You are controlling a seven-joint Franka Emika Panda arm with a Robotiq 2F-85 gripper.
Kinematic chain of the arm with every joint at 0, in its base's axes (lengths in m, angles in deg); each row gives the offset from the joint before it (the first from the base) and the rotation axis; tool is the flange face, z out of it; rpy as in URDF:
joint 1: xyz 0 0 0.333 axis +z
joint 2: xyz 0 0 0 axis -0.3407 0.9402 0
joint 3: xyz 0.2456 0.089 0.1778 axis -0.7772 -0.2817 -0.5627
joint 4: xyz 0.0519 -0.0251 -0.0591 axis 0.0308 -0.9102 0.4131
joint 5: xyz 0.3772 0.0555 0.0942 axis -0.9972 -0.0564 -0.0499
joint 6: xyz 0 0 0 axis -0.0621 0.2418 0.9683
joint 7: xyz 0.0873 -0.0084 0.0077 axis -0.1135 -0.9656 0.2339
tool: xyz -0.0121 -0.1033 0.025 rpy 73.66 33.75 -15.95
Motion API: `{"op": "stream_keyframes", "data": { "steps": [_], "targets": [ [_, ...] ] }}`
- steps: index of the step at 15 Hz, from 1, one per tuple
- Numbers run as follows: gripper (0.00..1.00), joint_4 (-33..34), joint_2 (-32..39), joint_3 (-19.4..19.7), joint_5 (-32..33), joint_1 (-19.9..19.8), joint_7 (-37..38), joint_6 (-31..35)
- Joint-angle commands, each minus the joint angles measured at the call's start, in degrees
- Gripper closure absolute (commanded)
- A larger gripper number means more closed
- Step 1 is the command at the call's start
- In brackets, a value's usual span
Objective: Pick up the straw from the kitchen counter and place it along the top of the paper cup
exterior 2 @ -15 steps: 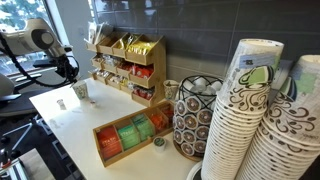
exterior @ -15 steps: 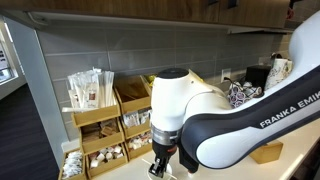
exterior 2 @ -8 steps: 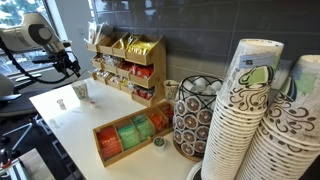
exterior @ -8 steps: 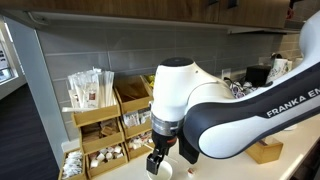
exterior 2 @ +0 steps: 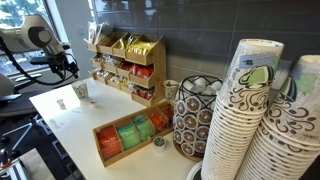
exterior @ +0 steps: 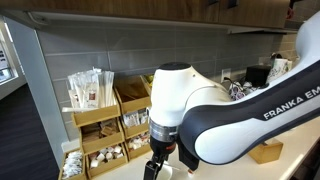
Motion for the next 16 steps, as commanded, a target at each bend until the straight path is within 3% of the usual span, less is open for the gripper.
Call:
{"op": "stream_keyframes", "data": {
  "steps": [1,8,16],
  "targets": [
    [0.0,-0.24,-0.08,0.34,-2.24,0.58,-2.12,-0.93],
    [0.0,-3.74,-9.83,2.35,-8.16,-0.04,-1.64,-0.44],
    [0.0,-11.27,-22.09,6.79,-16.78,0.68,-6.26,0.41]
  ]
}}
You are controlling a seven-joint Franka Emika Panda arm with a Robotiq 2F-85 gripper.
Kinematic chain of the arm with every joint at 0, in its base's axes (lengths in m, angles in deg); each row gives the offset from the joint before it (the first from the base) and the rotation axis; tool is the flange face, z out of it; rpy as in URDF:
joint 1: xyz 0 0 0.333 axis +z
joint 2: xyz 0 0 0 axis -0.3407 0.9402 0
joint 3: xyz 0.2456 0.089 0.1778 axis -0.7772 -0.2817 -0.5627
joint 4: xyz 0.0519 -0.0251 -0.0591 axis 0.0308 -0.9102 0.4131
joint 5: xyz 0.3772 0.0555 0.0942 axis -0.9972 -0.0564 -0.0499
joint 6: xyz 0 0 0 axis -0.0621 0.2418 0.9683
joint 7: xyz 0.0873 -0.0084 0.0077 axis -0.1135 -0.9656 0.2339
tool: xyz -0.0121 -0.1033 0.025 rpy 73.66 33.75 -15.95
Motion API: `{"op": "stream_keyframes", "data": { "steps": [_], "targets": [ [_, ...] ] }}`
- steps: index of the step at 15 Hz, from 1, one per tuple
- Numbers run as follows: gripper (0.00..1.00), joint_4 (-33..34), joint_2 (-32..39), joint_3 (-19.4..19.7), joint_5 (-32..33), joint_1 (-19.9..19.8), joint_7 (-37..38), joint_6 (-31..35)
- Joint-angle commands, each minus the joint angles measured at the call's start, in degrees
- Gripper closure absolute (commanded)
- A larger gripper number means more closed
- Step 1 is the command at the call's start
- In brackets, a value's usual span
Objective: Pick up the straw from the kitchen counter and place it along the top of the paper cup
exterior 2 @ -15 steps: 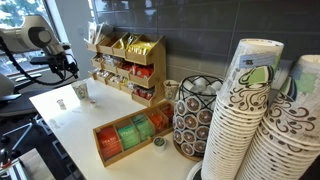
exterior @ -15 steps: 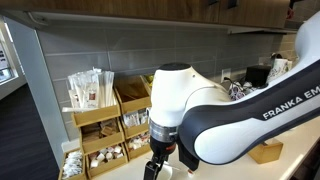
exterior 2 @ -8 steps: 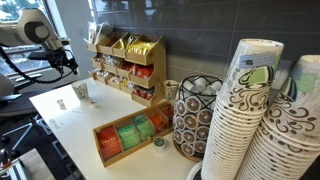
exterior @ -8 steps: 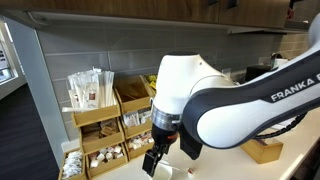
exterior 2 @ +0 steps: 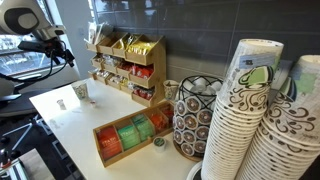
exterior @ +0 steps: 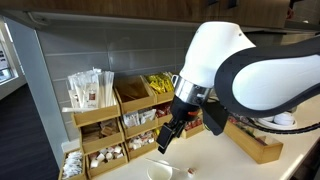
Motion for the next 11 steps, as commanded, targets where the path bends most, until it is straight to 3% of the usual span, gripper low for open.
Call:
{"op": "stream_keyframes", "data": {
  "steps": [1,6,7,11],
  "targets": [
    [0.0,-5.54,-6.47,1.97,-3.56,0.86,-2.42,0.65],
    [0.0,-10.18,-10.95,4.04,-6.73,1.81,-4.78,3.2],
    [0.0,-6.25,-7.99,2.54,-4.25,0.33,-2.68,0.77],
    [0.0,-8.27,-9.71,3.27,-5.13,0.8,-3.35,1.77]
  ]
}}
